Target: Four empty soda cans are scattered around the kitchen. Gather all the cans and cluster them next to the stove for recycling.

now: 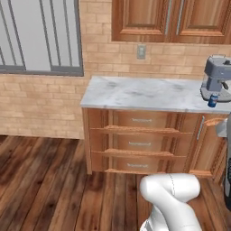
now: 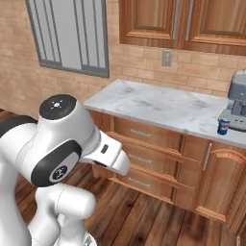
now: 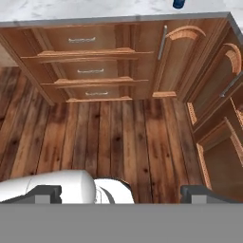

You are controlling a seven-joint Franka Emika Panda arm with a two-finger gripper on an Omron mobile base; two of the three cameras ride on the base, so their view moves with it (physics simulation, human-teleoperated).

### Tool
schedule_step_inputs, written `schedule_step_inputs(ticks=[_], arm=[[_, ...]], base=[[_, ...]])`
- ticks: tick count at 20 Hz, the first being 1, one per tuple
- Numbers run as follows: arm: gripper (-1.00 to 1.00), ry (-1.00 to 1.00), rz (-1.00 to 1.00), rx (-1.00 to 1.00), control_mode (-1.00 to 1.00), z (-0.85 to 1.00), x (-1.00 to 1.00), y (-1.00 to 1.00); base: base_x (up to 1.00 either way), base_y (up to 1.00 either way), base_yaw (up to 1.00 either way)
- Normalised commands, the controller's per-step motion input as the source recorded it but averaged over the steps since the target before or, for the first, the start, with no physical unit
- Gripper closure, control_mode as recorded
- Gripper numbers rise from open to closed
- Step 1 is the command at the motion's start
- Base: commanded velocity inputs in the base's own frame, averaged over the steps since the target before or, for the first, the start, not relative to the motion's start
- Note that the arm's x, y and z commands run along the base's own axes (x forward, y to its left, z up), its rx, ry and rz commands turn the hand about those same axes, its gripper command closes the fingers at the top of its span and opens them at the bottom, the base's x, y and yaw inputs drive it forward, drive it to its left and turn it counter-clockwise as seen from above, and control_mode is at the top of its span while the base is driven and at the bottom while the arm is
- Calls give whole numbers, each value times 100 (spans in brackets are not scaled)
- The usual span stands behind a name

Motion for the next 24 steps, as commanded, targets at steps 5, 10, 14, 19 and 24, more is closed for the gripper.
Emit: schedule_step_inputs(ticks=[5, 10, 14, 19, 24], arm=[[-100, 0, 0, 0, 100, 0, 0, 0], [-100, 0, 0, 0, 100, 0, 0, 0], [-100, 0, 0, 0, 100, 0, 0, 0], [-100, 0, 0, 0, 100, 0, 0, 0], [-100, 0, 0, 0, 100, 0, 0, 0]], base=[[49, -31, -5], [49, -18, -4], [34, -25, -6], [30, -30, -7], [33, -42, -8]])
